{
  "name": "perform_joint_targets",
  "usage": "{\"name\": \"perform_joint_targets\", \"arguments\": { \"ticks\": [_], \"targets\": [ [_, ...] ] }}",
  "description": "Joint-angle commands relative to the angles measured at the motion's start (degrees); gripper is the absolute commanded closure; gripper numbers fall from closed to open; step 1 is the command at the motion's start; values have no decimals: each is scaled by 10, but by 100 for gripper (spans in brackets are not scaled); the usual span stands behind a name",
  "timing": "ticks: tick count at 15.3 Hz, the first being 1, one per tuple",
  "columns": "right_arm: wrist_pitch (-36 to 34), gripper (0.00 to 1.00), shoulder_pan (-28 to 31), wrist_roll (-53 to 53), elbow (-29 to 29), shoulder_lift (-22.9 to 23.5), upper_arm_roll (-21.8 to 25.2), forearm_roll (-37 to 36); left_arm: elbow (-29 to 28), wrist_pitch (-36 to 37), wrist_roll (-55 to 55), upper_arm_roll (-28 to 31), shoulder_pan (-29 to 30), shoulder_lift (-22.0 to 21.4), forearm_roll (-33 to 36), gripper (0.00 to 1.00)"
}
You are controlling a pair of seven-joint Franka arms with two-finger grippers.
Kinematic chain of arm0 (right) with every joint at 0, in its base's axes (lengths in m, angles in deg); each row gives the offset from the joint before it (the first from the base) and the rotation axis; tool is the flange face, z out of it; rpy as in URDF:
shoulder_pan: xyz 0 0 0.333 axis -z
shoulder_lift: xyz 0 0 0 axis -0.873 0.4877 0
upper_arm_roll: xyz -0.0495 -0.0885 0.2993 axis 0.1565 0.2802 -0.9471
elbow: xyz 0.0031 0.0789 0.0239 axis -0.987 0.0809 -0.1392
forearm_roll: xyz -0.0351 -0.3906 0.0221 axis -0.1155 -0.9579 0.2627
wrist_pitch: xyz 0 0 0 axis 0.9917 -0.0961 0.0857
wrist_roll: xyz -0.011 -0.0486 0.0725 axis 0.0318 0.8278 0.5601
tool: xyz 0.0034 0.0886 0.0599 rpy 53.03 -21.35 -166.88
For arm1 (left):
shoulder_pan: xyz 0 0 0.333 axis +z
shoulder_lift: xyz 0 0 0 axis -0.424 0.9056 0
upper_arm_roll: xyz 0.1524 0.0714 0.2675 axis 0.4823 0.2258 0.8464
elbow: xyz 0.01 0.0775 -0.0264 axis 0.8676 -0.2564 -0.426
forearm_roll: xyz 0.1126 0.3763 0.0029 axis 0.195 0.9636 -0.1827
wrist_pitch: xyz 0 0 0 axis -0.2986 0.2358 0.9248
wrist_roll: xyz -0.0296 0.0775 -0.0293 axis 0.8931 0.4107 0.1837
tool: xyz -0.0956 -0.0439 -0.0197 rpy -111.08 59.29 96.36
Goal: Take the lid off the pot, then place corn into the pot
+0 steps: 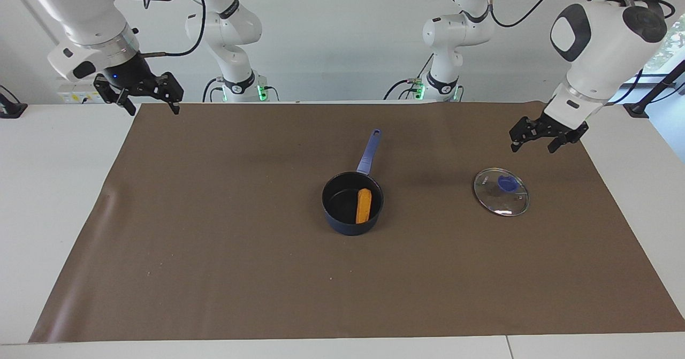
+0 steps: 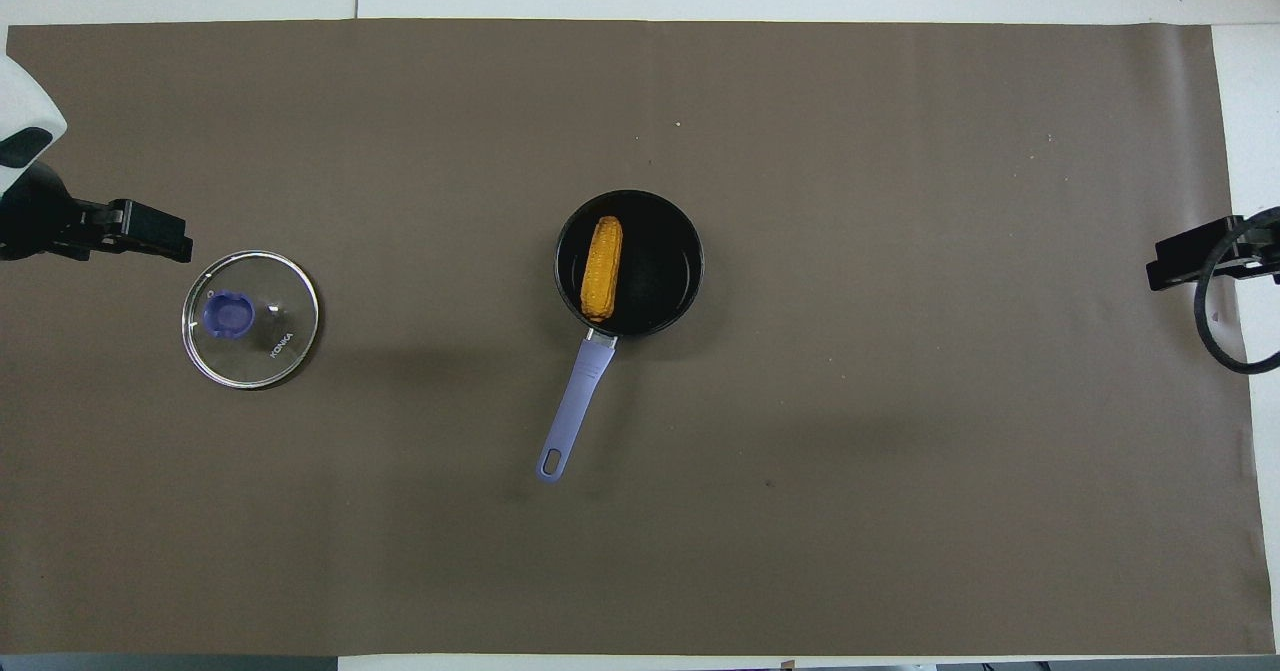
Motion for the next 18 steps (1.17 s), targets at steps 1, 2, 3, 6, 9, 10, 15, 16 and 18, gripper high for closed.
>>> {"name": "perform_joint_targets", "arguments": {
  "ticks": [1, 2, 3, 6, 9, 10, 15, 16, 18],
  "targets": [
    [24, 0, 24, -9, 33, -22, -3, -1, -44, 27, 26, 7, -18, -52, 10, 0],
    [20, 0, 37, -9, 38, -24, -3, 4, -61, 19, 46, 16, -45, -60, 10, 0],
    [24, 0, 40, -9, 39, -24, -3, 4, -75, 15, 55, 32, -62, -65, 10, 0],
    [29, 0, 41, -7, 36, -22, -2, 1, -18, 38, 51, 39, -69, -47, 10, 0],
    [31, 0, 40, -8, 35, -19, 5, 0, 48, 103, 52, 38, -63, -24, 10, 0],
    [31, 0, 40, -8, 35, -18, 6, -3, 47, 104, 51, 38, -62, -24, 11, 0],
    [75, 0, 35, -7, 55, -21, 5, 0, 36, 93, 51, 3, -23, -27, 10, 0],
    [73, 0, 35, -7, 60, -21, 4, -1, 35, 93, 52, -1, -19, -27, 10, 0],
    [71, 0, 39, -7, 63, -20, 4, 0, 33, 94, 50, 0, -18, -30, 10, 0]
  ]
}}
